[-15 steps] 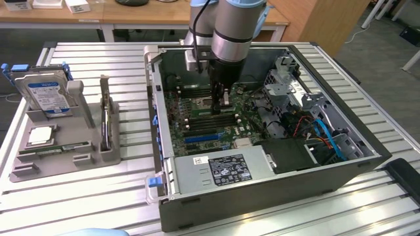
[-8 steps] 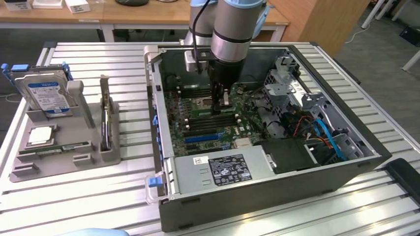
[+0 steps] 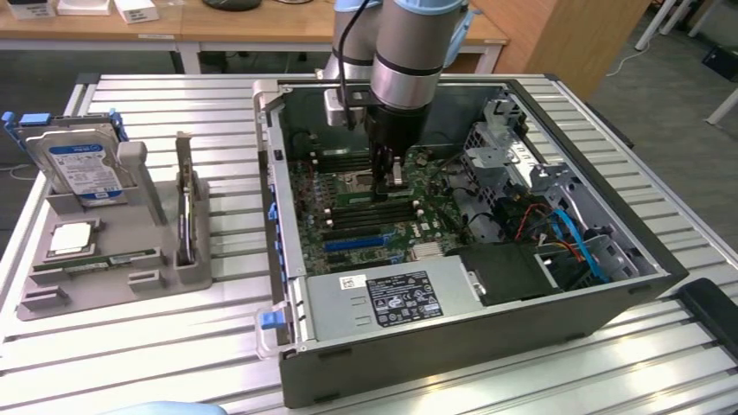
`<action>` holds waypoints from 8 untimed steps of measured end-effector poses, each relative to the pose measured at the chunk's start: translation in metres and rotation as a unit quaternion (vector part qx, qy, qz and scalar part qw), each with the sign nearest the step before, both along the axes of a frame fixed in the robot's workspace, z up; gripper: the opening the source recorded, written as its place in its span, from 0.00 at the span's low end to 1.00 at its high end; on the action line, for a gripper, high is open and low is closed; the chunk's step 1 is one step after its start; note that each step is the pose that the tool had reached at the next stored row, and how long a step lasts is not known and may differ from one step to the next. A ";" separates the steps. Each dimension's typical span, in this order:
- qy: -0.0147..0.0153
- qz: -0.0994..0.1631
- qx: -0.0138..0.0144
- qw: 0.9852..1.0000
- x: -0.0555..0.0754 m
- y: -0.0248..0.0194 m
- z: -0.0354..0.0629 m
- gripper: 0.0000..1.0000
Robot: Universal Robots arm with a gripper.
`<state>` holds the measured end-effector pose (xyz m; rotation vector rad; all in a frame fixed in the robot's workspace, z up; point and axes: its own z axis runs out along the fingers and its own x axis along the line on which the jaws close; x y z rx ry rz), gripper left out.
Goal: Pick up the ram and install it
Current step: 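Insert the ram into the slot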
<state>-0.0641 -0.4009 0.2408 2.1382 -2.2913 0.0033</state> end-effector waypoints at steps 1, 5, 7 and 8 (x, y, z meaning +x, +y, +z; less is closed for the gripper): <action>0.000 0.000 0.000 1.000 0.000 0.0000 0.0000 0.13; 0.000 0.000 0.000 1.000 0.000 0.0000 0.0000 0.13; 0.000 0.000 0.000 1.000 0.000 -0.0001 0.0000 0.13; 0.000 0.000 0.000 1.000 0.000 -0.0001 -0.0001 0.13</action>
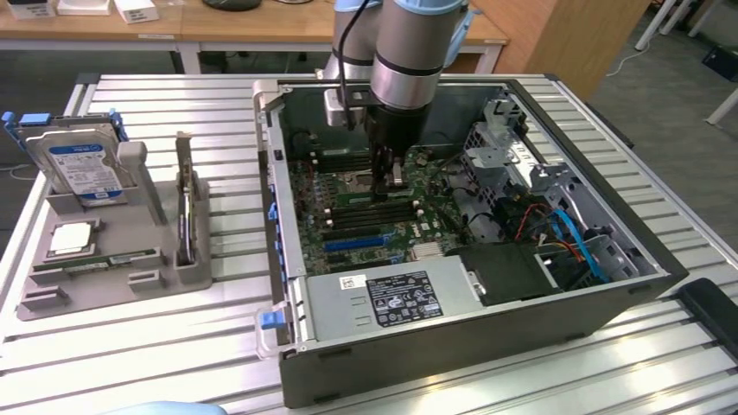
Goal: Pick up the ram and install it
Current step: 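Insert the ram into the slot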
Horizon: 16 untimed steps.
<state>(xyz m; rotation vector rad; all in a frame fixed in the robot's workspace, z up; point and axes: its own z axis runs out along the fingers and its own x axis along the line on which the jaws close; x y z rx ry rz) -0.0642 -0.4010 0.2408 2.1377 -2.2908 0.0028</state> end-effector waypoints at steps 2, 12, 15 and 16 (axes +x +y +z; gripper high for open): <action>0.007 0.000 -0.002 1.000 0.000 -0.0002 -0.0007 0.13; 0.008 0.000 -0.002 1.000 0.004 -0.0020 -0.0022 0.13; 0.008 -0.002 -0.002 1.000 0.004 -0.0040 -0.0028 0.13; 0.008 -0.003 -0.002 1.000 0.004 -0.0048 -0.0029 0.13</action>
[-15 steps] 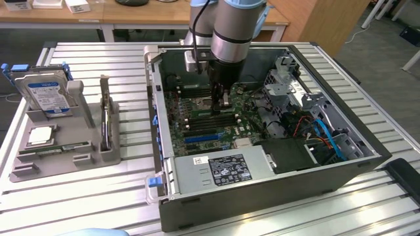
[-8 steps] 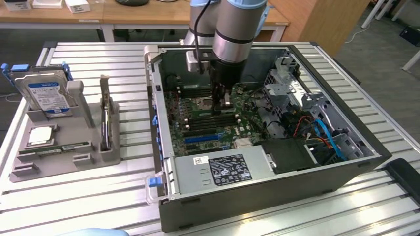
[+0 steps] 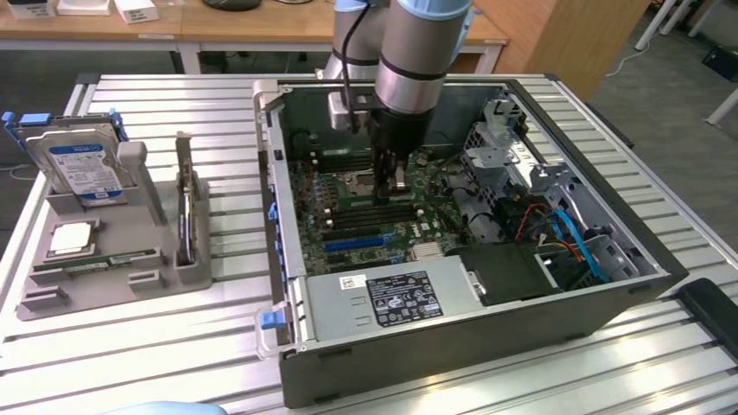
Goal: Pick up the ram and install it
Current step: 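Insert the ram into the slot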
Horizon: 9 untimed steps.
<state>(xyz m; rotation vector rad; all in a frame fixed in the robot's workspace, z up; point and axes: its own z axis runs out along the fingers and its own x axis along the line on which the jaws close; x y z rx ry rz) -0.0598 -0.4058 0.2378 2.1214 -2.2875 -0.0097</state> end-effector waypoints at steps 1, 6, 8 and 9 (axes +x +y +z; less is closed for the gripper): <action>0.000 -0.002 0.000 1.000 0.000 -0.0007 -0.0002 0.13; 0.000 -0.010 0.000 1.000 0.000 -0.0026 -0.0017 0.13; 0.000 -0.012 0.000 1.000 0.000 -0.0032 -0.0025 0.13; 0.000 -0.013 0.000 1.000 0.000 -0.0033 -0.0028 0.13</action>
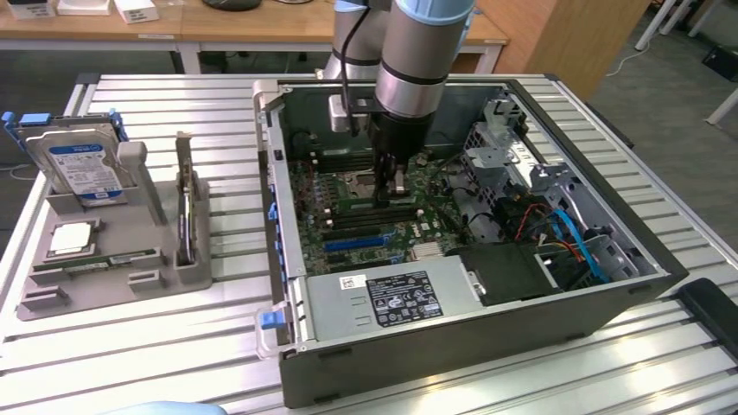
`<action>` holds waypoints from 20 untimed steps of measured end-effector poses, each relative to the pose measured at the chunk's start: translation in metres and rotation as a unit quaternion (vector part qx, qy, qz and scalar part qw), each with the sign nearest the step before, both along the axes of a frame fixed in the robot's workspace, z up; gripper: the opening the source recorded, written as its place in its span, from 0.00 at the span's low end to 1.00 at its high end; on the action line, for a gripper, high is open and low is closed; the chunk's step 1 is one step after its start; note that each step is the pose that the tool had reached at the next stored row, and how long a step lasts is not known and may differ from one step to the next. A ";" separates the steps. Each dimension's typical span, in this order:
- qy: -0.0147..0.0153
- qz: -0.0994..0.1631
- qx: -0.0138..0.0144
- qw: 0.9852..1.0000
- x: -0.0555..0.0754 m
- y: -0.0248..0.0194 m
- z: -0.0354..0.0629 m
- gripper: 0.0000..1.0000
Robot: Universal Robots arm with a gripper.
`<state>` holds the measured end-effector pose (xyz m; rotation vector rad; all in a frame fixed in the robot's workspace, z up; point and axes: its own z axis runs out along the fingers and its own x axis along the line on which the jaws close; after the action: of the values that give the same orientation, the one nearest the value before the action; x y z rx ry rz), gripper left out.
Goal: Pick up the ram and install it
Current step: 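Insert the ram into the slot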
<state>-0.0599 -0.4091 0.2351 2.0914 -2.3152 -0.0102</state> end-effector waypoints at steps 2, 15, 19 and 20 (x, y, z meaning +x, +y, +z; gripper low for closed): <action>0.000 0.000 0.000 1.000 0.000 -0.0001 -0.0005 0.13; 0.000 0.014 -0.001 1.000 -0.002 0.0000 -0.0031 0.13; 0.000 0.016 -0.002 1.000 -0.002 -0.0001 -0.0031 0.13; 0.000 0.016 -0.002 1.000 -0.002 -0.0001 -0.0031 0.13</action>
<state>-0.0619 -0.4092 0.2320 2.1258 -2.2802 -0.0058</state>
